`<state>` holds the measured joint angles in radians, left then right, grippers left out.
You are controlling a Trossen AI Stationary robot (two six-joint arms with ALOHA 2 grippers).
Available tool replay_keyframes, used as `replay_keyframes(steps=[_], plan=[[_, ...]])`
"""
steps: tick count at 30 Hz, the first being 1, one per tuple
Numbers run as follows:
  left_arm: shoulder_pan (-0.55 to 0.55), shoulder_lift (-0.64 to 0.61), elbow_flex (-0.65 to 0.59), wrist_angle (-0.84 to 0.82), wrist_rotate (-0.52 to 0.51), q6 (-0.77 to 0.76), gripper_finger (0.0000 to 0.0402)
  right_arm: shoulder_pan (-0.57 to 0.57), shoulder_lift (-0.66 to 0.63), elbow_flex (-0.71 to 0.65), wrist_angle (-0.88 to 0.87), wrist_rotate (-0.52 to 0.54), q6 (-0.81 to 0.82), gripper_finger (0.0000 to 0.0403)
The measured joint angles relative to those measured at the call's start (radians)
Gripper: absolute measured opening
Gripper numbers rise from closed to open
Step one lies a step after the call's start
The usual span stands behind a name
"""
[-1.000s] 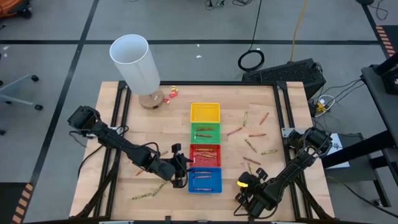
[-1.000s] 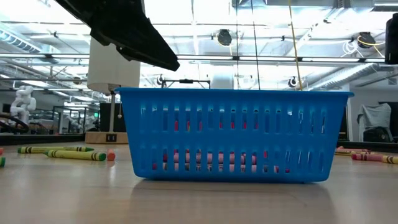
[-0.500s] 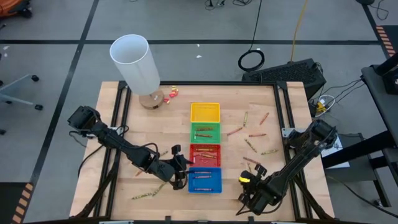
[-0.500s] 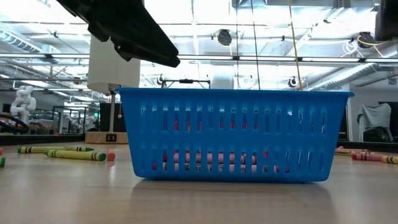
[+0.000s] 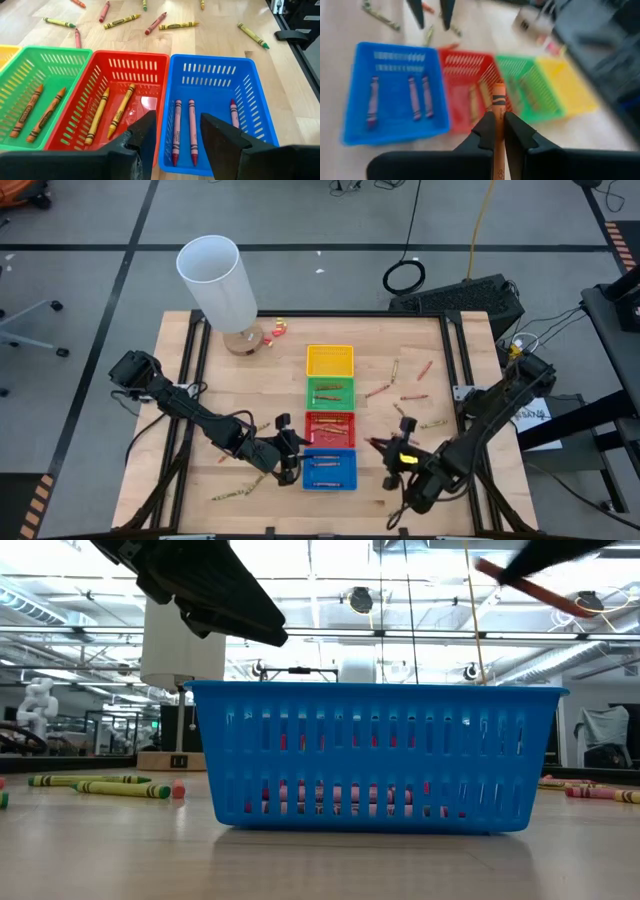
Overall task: Sort crayons
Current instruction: Put the orange crayon into the green bin
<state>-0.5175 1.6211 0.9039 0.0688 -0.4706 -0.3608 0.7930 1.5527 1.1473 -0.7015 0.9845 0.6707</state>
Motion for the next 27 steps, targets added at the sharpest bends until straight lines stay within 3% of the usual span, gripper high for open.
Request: replay_keyframes(steps=[5,11,23,27], plan=[[0.001,0.000,0.000,-0.008,0.000,0.018,0.0153,-0.083,-0.002,0.000,0.099,0.029,-0.279,0.0003],[0.001,0.000,0.000,-0.005,-0.054,0.070,0.0153,-0.225,-0.001,0.000,0.179,-0.128,-0.474,0.0004],[0.001,0.000,0.000,-0.028,-0.089,0.162,0.0153,-0.464,-0.002,0.000,0.333,-0.397,-0.710,0.0004],[0.004,-0.011,0.000,-0.029,-0.090,0.199,0.0153,-0.513,-0.002,0.000,0.354,-0.439,-0.818,0.0004]])
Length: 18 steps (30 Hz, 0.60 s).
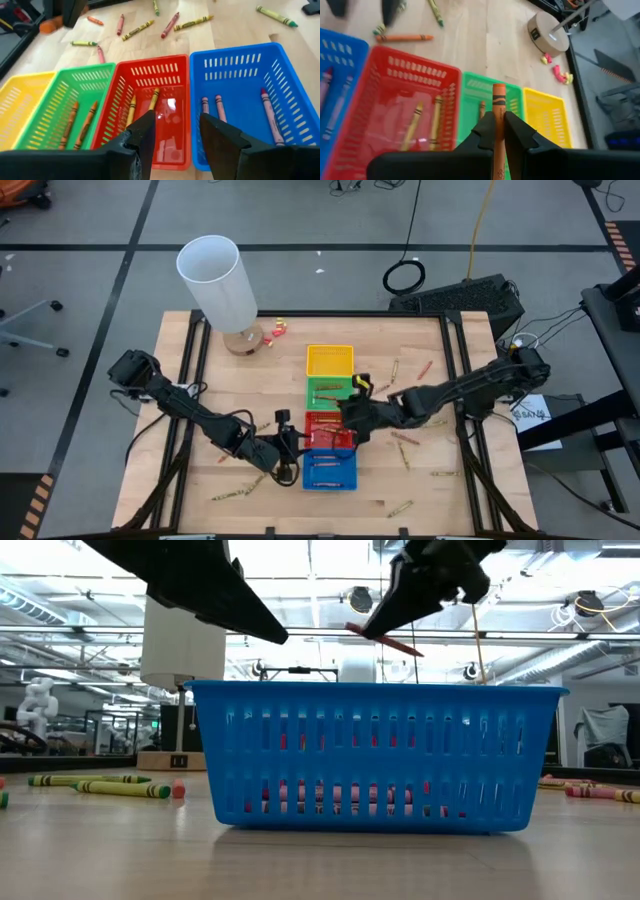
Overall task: Sort crayons
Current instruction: Put the orange crayon into the green bin
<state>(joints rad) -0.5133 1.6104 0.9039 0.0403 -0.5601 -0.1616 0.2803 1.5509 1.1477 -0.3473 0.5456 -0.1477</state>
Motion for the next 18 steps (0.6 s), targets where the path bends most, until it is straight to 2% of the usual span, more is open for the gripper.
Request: replay_keyframes(steps=[5,11,18], plan=[[0.003,-0.011,0.000,-0.013,-0.003,0.003,0.0153,-0.055,0.000,0.000,0.007,0.000,-0.082,0.0004],[0.008,-0.011,0.000,-0.044,-0.006,-0.021,0.0153,-0.123,0.000,0.000,0.032,-0.004,0.013,0.0004],[0.009,-0.011,0.000,-0.054,-0.015,-0.041,0.0153,-0.212,0.032,0.001,0.067,-0.165,0.141,0.0004]])
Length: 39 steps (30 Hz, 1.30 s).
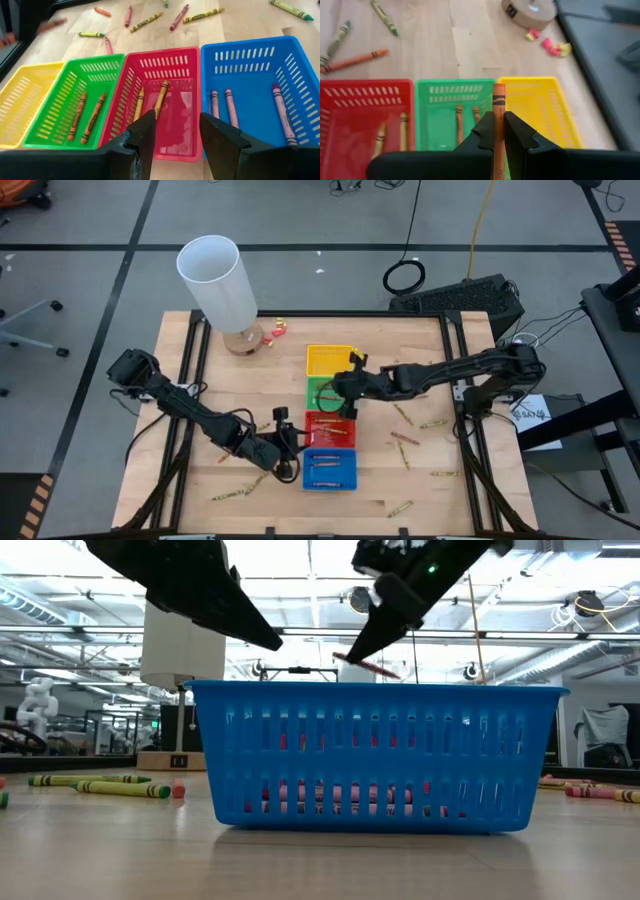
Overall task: Sort crayons
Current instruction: Put the orange crayon into the green bin, then put the green crayon into the yellow bin
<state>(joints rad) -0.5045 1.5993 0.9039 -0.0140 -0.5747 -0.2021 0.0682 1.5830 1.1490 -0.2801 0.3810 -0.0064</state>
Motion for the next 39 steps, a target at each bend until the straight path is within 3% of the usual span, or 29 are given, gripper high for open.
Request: replay_keyframes(steps=[5,9,20,32,39], plan=[[0.000,0.000,0.000,-0.009,-0.002,0.000,0.0153,-0.026,0.082,0.000,0.051,-0.121,-0.044,0.0004],[0.000,0.000,0.000,-0.034,-0.002,-0.002,0.0153,-0.029,0.150,0.000,0.081,-0.149,-0.085,0.0004],[0.000,0.000,0.000,-0.034,-0.002,-0.002,0.0153,-0.040,0.247,0.000,0.107,-0.042,-0.059,0.0009],[-0.002,0.000,0.000,-0.051,-0.001,-0.038,0.0153,-0.036,0.194,0.017,0.098,-0.042,-0.058,0.0126],[-0.009,0.000,-0.001,-0.072,-0.018,-0.042,0.0153,0.026,0.087,0.035,0.004,-0.045,0.021,0.0148]])
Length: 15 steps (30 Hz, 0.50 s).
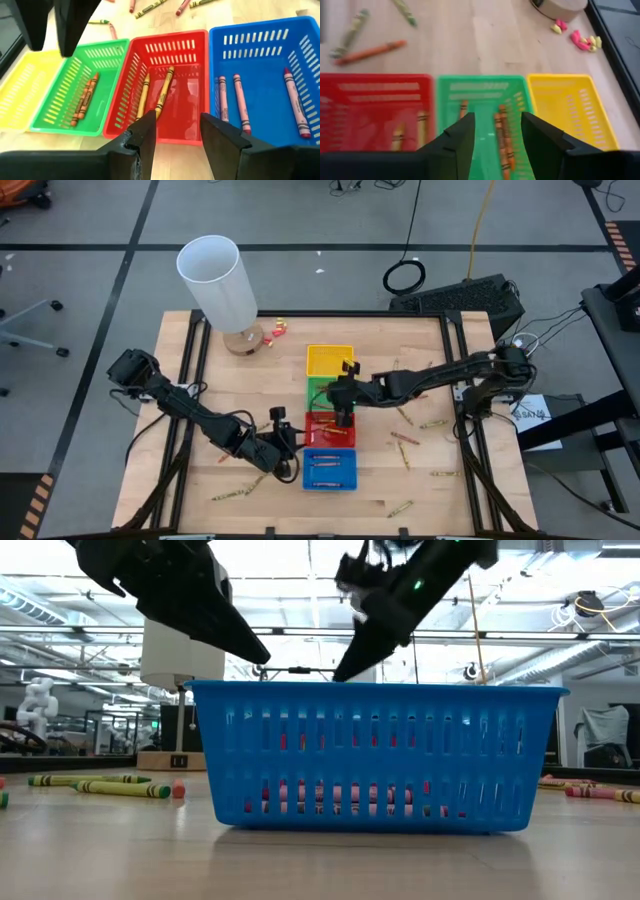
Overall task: Sort crayons
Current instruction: Put the green crayon into the yellow bin
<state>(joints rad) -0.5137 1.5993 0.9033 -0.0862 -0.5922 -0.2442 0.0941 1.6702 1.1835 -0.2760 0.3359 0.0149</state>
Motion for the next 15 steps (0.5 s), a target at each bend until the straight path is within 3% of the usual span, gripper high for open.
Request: replay_keyframes(steps=[8,15], plan=[[-0.007,0.000,0.000,-0.044,-0.003,0.049,0.0151,0.127,-0.007,0.000,0.017,0.001,0.034,0.0139],[-0.040,-0.073,-0.001,-0.196,0.017,0.007,0.0120,0.230,-0.029,-0.001,0.017,0.007,0.021,0.0135]])
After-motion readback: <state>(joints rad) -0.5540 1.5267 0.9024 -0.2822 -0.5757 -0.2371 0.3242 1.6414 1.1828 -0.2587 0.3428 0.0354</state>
